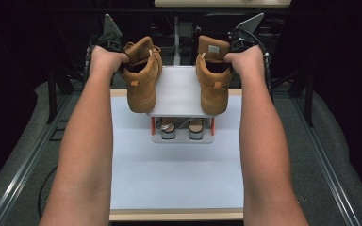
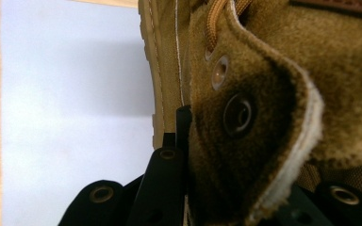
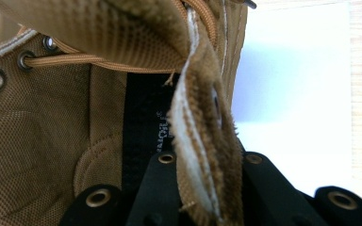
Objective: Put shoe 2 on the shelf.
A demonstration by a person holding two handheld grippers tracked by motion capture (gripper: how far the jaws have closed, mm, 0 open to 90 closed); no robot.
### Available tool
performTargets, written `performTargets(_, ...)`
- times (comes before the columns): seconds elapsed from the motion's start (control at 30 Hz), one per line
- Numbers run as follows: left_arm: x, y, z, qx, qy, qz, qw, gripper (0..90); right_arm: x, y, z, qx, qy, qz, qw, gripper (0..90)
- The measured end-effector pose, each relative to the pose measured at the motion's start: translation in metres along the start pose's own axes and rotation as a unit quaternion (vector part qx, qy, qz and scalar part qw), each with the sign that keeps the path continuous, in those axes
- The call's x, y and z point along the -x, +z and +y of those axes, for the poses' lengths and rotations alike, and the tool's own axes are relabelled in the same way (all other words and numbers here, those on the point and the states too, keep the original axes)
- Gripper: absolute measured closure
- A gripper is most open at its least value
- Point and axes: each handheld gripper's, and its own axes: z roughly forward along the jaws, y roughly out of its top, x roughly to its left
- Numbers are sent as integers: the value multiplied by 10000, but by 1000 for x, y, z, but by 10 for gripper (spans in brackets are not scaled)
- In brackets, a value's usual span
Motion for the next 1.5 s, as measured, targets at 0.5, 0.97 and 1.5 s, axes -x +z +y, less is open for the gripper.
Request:
performTargets(0.5,53,13,-3,38,223,-129,9997,845,-19,13,-3,103,-24,189,9998,841)
performTargets(0.97,57,21,-3,128,59,-228,9996,841,-27,17,-4,162,-5,284,9995,838)
performTargets(1.5,48,38,1,142,-53,-362,9992,838,-24,31,2,157,85,404,9990,834)
